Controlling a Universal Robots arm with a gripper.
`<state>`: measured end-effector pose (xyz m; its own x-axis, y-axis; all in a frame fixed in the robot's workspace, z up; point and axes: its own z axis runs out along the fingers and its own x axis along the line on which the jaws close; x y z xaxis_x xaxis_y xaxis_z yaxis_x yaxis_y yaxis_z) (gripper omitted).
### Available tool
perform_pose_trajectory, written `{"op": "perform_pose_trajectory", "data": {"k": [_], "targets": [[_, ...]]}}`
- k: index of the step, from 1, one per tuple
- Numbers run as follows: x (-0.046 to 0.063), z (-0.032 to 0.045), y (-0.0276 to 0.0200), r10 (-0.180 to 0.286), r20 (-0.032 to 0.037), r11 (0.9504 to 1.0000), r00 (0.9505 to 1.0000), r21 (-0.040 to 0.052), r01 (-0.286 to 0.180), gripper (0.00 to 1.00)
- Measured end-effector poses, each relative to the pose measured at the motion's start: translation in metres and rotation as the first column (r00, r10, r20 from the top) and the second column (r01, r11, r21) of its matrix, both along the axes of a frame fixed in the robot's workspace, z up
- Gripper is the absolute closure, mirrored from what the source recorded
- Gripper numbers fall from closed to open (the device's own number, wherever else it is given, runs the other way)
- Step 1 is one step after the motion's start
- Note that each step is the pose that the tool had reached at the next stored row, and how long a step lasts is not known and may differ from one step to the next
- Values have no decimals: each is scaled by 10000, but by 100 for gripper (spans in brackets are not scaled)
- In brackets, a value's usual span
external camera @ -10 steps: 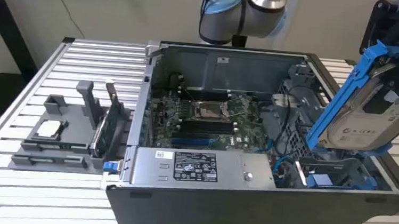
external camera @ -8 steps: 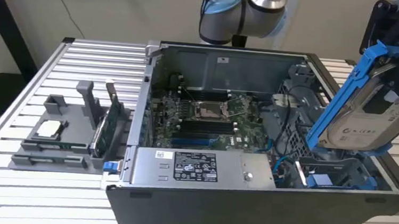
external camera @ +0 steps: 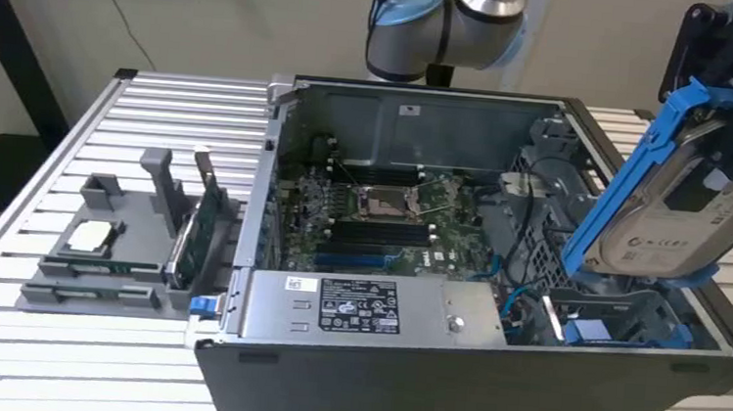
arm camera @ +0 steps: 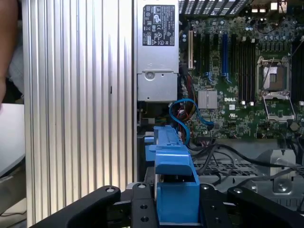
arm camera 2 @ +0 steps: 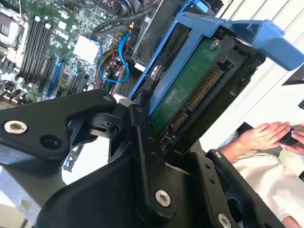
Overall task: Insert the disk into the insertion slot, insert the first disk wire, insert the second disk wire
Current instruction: 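Insert the disk into the insertion slot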
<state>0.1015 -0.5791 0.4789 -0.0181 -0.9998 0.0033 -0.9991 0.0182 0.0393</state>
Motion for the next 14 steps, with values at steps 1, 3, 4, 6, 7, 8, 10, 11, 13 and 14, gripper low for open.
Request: {"op": "perform_pose_trajectory", "data": {"k": [1, 3, 4, 6, 7, 8, 10, 11, 13, 14], "targets": [[0, -9, 0, 0, 0, 10000, 10000, -1, 0, 67], [0, -26, 0, 0, 0, 10000, 10000, -1, 0, 67], [1, -33, 0, 1, 0, 10000, 10000, -1, -1, 67], [1, -41, 0, 1, 0, 10000, 10000, -2, -1, 67], [1, -42, 0, 1, 0, 10000, 10000, -2, -1, 67], [0, -43, 0, -1, 0, 10000, 10000, -1, 1, 67], [0, -44, 0, 0, 0, 10000, 10000, -1, 0, 67], [0, -46, 0, -1, 0, 10000, 10000, 1, 1, 67], [0, -52, 0, 0, 0, 10000, 10000, -1, 0, 67], [0, -56, 0, 0, 0, 10000, 10000, -1, 0, 67]]}}
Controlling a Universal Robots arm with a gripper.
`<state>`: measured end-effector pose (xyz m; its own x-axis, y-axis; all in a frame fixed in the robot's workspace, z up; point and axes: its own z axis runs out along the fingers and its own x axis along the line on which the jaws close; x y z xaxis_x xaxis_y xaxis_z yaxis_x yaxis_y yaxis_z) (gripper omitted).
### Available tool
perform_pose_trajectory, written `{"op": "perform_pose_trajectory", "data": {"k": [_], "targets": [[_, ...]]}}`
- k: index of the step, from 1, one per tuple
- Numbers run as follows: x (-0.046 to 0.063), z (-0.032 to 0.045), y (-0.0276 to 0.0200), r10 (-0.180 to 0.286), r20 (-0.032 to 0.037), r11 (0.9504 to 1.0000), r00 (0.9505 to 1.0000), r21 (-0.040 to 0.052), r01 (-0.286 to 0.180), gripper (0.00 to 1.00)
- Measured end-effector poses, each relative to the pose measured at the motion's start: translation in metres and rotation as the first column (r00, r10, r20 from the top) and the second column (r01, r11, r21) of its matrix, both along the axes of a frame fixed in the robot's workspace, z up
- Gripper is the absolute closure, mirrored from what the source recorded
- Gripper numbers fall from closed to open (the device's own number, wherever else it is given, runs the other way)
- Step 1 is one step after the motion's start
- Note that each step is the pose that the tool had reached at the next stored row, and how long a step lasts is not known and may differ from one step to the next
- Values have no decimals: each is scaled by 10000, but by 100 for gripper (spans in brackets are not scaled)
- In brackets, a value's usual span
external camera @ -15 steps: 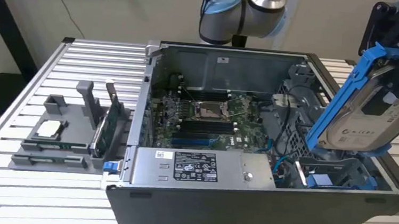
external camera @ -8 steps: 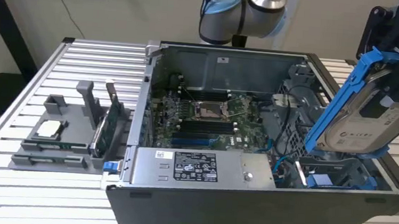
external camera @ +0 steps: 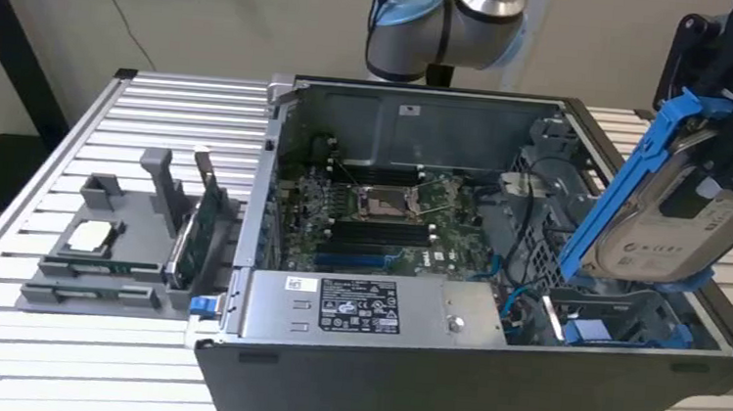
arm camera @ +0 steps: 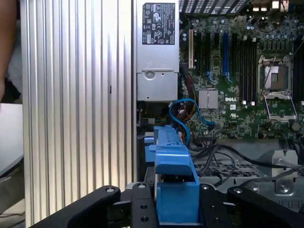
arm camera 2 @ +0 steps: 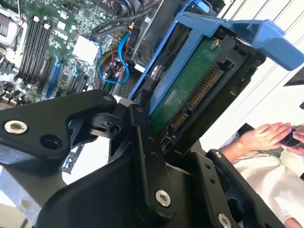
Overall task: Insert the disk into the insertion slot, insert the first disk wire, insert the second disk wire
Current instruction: 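Insert the disk into the insertion slot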
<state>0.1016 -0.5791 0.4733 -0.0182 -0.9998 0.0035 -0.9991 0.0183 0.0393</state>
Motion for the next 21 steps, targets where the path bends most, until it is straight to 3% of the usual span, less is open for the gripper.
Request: {"op": "perform_pose_trajectory", "data": {"k": [21], "targets": [[0, -92, 0, 1, 0, 10000, 10000, 0, -1, 67]]}}
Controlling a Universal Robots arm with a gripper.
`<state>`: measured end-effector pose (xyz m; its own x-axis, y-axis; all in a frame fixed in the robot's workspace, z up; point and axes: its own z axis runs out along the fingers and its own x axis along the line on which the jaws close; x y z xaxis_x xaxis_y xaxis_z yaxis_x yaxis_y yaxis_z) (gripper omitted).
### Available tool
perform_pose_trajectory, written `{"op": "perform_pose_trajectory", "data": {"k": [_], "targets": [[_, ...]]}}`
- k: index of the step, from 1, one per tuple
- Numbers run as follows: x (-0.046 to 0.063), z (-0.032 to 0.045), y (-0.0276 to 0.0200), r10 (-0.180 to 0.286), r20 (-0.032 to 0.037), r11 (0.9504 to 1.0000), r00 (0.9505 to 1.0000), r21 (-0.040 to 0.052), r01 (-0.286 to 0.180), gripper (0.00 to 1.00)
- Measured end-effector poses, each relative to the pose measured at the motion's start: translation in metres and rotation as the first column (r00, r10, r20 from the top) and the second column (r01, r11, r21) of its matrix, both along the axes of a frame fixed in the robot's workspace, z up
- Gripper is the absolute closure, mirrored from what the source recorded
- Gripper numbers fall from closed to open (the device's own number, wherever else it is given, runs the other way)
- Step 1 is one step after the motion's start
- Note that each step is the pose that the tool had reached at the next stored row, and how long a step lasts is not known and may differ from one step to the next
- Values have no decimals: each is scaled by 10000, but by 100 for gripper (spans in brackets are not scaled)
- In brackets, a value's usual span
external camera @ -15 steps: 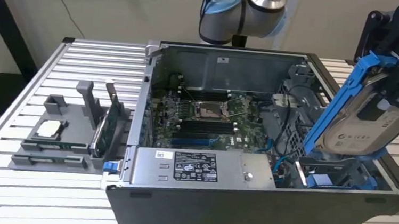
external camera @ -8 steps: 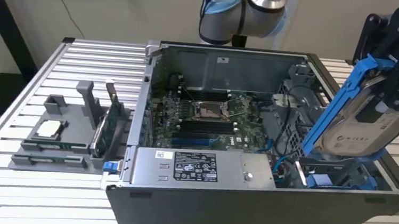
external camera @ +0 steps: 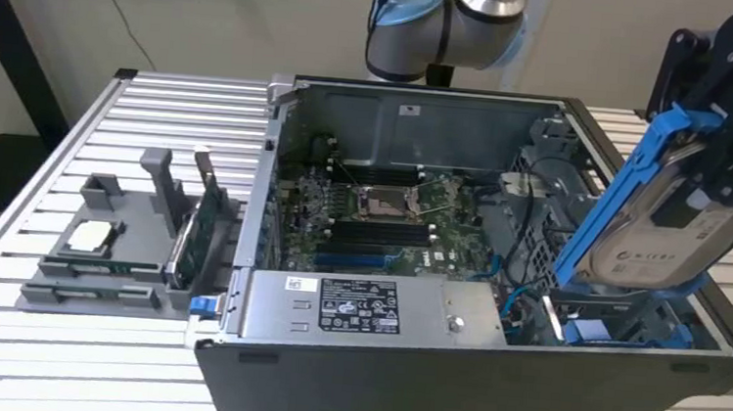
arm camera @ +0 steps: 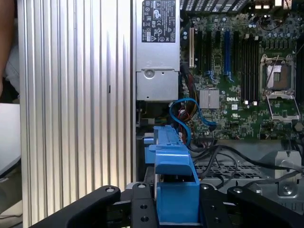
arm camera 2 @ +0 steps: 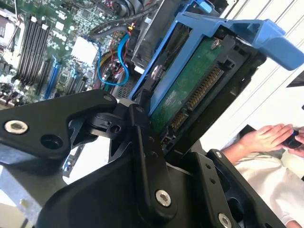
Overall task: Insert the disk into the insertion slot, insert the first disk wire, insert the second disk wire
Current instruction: 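Insert the disk into the insertion slot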
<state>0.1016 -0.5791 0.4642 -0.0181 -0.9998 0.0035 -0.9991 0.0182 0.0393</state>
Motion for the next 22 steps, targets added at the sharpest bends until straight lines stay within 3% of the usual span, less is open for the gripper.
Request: {"op": "perform_pose_trajectory", "data": {"k": [22], "targets": [[0, -85, 0, 0, 0, 10000, 10000, -1, 0, 67]]}}
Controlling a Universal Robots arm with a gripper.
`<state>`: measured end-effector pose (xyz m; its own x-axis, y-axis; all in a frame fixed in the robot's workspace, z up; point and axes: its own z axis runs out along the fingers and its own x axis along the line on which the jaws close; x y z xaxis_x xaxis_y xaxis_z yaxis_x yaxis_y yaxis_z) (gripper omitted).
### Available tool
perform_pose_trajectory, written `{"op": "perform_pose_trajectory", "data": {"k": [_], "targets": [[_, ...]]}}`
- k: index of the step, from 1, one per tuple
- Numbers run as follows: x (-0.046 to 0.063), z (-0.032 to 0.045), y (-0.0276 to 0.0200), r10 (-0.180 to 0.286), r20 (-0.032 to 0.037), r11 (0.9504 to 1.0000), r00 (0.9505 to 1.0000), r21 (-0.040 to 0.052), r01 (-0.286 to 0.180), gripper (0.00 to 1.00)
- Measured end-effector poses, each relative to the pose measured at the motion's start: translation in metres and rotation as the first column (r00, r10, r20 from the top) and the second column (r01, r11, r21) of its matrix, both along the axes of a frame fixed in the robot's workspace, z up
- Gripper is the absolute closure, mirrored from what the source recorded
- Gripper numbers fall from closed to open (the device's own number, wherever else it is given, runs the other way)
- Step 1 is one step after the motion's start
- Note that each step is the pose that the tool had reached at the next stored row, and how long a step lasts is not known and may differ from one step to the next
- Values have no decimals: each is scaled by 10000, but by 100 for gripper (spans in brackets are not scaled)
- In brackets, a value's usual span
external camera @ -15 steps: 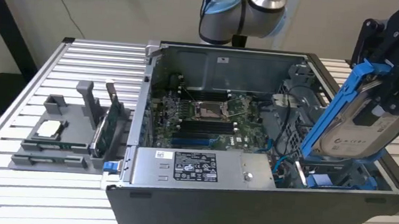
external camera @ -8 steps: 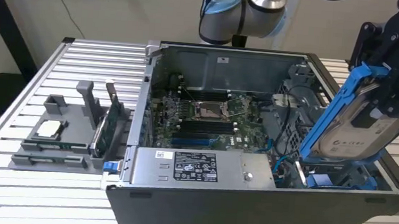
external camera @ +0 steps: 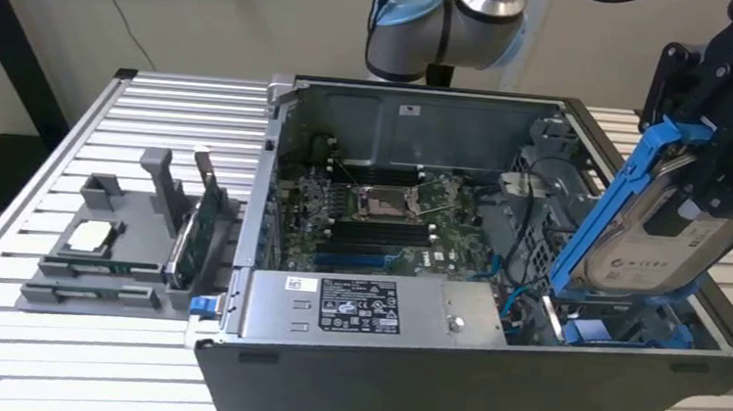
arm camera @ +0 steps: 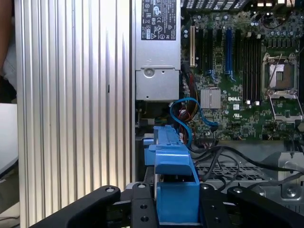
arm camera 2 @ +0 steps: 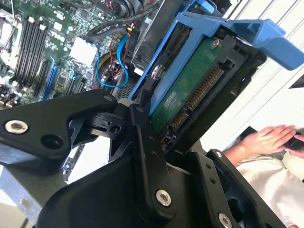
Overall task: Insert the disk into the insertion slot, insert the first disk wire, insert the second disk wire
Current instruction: 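Insert the disk into the insertion slot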
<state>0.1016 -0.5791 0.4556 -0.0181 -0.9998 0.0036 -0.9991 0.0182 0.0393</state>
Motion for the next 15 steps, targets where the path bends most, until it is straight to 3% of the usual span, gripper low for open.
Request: {"op": "perform_pose_trajectory", "data": {"k": [9, 15], "targets": [[0, -27, 0, 0, 0, 10000, 10000, 0, 0, 67], [7, -92, 0, 0, 0, 10000, 10000, 1, 0, 67]]}}
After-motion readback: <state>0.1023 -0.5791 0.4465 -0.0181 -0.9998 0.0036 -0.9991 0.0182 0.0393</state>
